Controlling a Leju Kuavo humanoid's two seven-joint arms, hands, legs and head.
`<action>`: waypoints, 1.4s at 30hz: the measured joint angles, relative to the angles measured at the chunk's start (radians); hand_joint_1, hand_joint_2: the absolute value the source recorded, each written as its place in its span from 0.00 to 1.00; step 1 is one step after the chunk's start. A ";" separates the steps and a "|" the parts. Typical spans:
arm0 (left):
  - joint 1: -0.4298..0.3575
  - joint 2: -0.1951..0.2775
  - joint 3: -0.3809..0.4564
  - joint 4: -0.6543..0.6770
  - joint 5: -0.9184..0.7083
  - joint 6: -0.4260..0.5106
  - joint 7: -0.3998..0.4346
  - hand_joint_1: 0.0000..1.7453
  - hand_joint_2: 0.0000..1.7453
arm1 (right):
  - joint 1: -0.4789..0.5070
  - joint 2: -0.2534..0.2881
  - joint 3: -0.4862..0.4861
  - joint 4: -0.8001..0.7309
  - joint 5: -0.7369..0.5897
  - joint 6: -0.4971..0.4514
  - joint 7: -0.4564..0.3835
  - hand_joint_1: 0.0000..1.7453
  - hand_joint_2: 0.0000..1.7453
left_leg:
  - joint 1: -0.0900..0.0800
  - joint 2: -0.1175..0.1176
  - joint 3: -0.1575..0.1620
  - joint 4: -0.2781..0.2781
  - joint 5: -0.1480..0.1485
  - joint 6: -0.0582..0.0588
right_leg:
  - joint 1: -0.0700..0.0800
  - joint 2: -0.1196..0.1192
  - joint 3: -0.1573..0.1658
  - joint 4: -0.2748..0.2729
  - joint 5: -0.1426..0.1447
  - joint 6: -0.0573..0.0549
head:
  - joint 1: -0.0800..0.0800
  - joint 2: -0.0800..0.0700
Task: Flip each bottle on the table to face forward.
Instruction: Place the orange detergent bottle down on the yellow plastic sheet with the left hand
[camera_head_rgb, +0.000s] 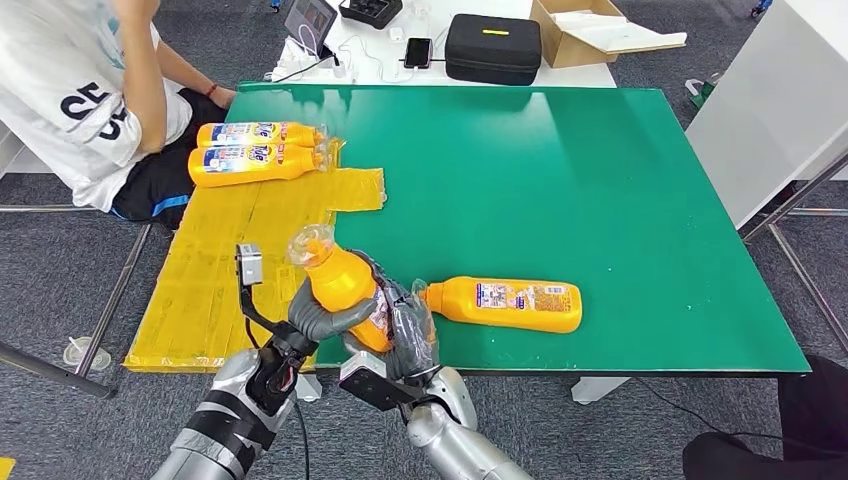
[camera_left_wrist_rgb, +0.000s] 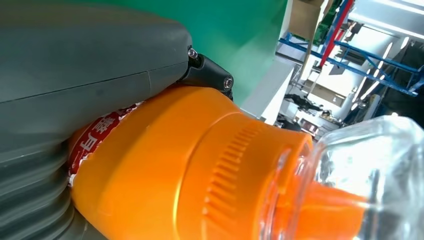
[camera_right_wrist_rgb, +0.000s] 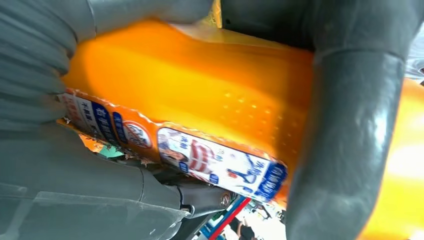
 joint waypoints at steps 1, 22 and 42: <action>0.000 0.000 0.003 -0.001 0.001 0.001 0.002 1.00 1.00 | -0.001 0.000 0.000 0.002 0.002 -0.001 0.000 0.00 1.00 | 0.000 0.000 0.000 0.000 0.000 0.000 | 0.000 0.000 0.000 0.000 0.000 0.000 | 0.000 0.000; -0.041 -0.008 0.111 -0.144 -0.319 0.467 -0.139 1.00 1.00 | 0.016 -0.001 -0.018 -0.135 0.058 -0.002 0.035 0.00 0.00 | 0.001 -0.001 0.000 0.000 0.000 0.000 | 0.001 0.000 0.000 0.000 0.000 0.000 | 0.000 0.000; -0.167 -0.002 0.226 -0.082 -1.026 1.092 -0.165 1.00 1.00 | 0.169 -0.017 -0.135 -0.720 0.018 -0.009 -0.001 0.00 0.00 | 0.001 -0.001 0.000 0.000 0.001 0.000 | 0.001 0.000 0.000 0.000 0.000 0.000 | 0.000 0.000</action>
